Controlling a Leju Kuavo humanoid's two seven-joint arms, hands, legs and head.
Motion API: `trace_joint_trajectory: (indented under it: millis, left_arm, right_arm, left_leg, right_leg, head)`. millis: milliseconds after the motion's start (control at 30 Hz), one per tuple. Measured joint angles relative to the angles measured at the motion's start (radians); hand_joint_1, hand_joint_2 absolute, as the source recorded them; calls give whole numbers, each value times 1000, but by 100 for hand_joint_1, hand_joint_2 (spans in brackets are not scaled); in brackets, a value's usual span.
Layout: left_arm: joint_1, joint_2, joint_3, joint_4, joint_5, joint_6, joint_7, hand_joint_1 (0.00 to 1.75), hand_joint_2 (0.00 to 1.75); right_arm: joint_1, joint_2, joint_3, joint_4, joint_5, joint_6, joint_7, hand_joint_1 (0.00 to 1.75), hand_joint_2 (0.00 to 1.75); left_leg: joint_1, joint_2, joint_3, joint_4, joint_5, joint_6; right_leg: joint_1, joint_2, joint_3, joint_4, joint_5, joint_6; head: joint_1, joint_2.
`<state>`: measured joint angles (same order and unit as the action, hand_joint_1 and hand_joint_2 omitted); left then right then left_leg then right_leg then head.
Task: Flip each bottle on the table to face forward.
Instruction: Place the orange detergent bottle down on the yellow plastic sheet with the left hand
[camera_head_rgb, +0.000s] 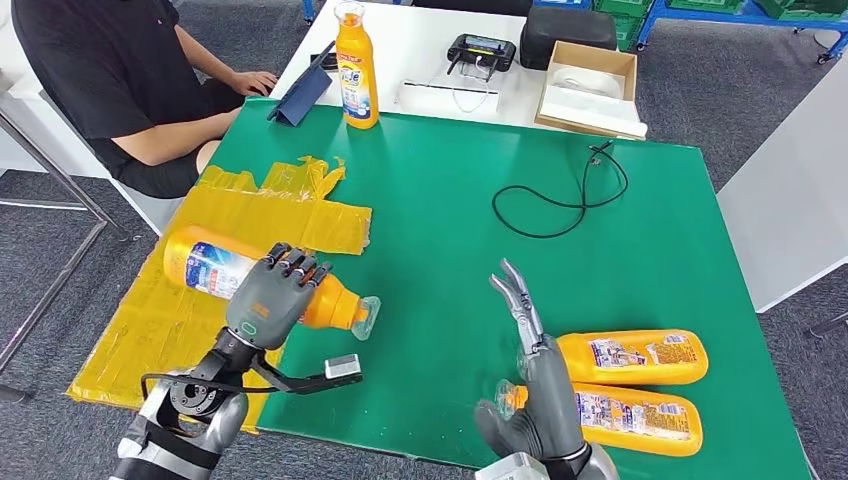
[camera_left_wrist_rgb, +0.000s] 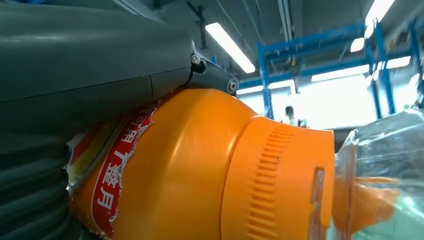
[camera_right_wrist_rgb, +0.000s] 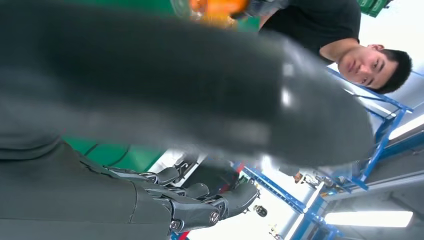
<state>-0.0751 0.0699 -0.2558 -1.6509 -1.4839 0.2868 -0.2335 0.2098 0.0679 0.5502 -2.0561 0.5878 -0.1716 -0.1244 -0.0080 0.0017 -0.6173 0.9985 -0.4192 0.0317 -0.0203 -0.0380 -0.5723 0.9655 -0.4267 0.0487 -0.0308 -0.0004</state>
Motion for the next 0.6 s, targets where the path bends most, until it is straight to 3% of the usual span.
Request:
trace_joint_trajectory:
  millis: [167, 300, 600]
  left_arm:
    - [-12, 18, -2, 166, -19, -29, 29, 175, 175]
    - [-26, 25, -9, 238, -11, -58, 22, 175, 175]
    - [-37, 36, -32, 316, -29, -39, 29, 175, 175]
  right_arm:
    - [6, -25, 1, -15, 1, -4, -4, 0, 0]
    - [-3, -35, 0, -17, -13, 16, 1, 0, 175]
    - [-51, -39, 0, -12, -21, 33, 15, 0, 175]
  left_leg:
    - [0, 0, 0, 0, 0, 0]
    - [0, 0, 0, 0, 0, 0]
    - [0, 0, 0, 0, 0, 0]
  right_leg:
    - [0, 0, 0, 0, 0, 0]
    - [0, 0, 0, 0, 0, 0]
    - [0, 0, 0, 0, 0, 0]
  head:
    - [0, 0]
    - [0, 0]
    - [0, 0]
